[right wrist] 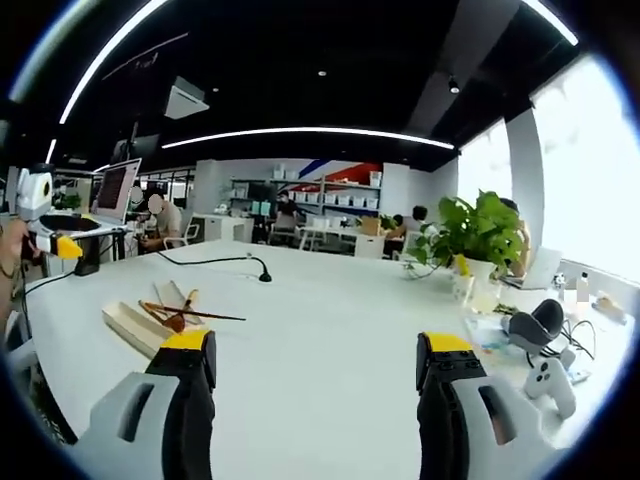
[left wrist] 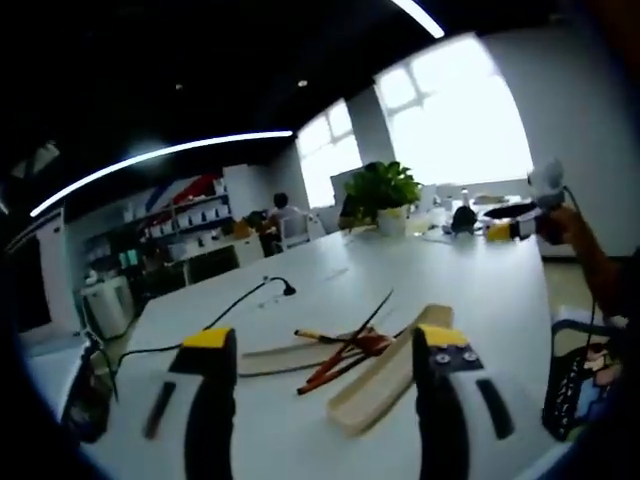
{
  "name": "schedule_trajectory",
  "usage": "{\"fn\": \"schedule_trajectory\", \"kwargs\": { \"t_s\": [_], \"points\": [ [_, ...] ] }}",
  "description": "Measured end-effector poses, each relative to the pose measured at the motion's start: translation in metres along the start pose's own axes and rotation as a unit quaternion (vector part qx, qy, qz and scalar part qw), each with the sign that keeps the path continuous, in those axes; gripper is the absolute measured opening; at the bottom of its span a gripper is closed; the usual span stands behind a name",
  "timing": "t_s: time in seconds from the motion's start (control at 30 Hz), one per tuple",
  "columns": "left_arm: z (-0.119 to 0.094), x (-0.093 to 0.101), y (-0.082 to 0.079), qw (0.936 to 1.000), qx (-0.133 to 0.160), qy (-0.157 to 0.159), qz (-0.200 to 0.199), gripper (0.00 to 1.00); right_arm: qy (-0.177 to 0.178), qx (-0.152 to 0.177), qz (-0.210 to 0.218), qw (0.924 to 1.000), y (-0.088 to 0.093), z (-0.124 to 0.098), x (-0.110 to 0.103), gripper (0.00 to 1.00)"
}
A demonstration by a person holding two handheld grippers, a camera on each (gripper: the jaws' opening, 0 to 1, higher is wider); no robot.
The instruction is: Arrange the utensils inside the cutlery case until each visible utensil rests in its matching compartment.
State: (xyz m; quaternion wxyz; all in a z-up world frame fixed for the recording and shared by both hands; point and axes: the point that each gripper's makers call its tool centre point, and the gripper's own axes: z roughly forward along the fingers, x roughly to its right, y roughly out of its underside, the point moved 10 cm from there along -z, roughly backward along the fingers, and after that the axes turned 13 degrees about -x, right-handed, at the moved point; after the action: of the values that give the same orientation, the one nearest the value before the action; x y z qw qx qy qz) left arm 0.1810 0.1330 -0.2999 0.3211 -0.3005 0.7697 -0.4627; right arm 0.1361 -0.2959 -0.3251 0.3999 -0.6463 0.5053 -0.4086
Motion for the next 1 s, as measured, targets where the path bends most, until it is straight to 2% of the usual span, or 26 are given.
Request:
{"fn": "schedule_trajectory", "kwargs": {
  "t_s": [0.3, 0.5, 0.77, 1.0],
  "points": [
    [0.019, -0.004, -0.004, 0.9985, -0.043, 0.003, 0.035, 0.71, -0.016, -0.022, -0.072, 0.997, -0.015, 0.02, -0.011, 0.83],
    [0.03, -0.002, -0.004, 0.9961, -0.066, 0.009, 0.058, 0.7, -0.021, -0.029, -0.101, 0.9943, -0.024, 0.027, -0.018, 0.83],
    [0.045, 0.002, -0.005, 0.9911, -0.095, 0.014, 0.092, 0.65, -0.033, -0.051, -0.154, 0.9861, -0.034, 0.045, -0.026, 0.82],
    [0.055, 0.003, -0.004, 0.9881, -0.112, 0.015, 0.104, 0.64, -0.045, -0.065, -0.176, 0.9812, -0.037, 0.056, -0.028, 0.81]
  ]
}}
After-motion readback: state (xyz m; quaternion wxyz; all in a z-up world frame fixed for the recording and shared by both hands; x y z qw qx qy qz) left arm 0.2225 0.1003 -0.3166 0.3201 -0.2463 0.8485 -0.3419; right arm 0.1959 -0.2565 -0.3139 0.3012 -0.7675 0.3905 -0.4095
